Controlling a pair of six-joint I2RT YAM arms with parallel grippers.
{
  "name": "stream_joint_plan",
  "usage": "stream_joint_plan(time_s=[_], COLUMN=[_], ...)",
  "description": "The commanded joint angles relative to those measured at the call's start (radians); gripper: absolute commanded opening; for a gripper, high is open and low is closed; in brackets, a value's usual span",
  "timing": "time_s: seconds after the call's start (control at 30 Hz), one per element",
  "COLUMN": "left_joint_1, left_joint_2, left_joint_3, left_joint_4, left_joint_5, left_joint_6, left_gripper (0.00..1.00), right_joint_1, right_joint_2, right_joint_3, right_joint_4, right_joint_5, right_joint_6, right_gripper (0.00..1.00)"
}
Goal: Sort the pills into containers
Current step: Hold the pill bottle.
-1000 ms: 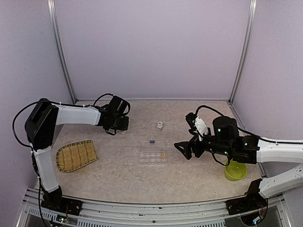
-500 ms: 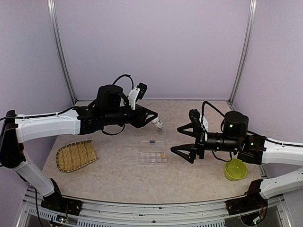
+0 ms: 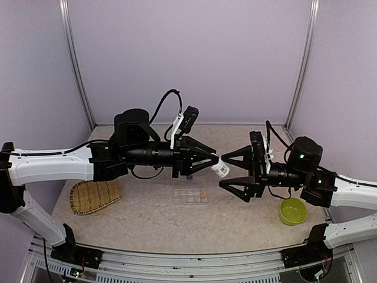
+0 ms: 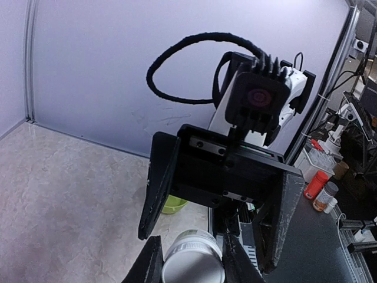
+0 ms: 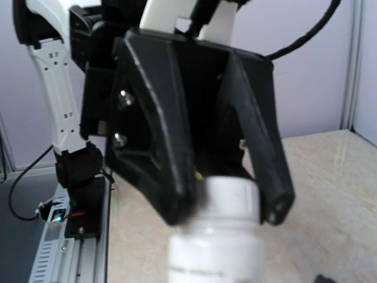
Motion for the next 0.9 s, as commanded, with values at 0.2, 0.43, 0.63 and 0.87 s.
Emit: stream_joint_plan(time_s=[0.2, 0.43, 0.63, 0.87], left_joint_1=[-0.034, -0.065, -0.079, -0.080], left_joint_2=[-0.043, -0.026, -0.016, -0.016], left_joint_3=[-0.032, -0.005, 0.007, 0.005], left_joint_4=[0.124, 0.073, 0.044, 0.039], left_joint_5=[0.019, -0.026, -0.062, -0.110], left_joint_6=[0.015, 0.052, 0.077, 0.085], left_gripper=[0.13, 0.13, 0.13, 0.14], right_joint_1=[-0.012, -0.012, -0.011, -0.013], right_joint_2=[-0.020, 0.004, 0.012, 0.030], right_joint_3=[-0.049, -0.039, -0.033, -0.020], right_joint_4=[0.134, 0.139, 0.140, 0.115], right_joint_5=[-0.097, -0.077, -0.079, -0.085], right_joint_6=[0.081, 0.106, 0.113, 0.101], right_gripper=[0.65, 0.59, 0.42, 0.20])
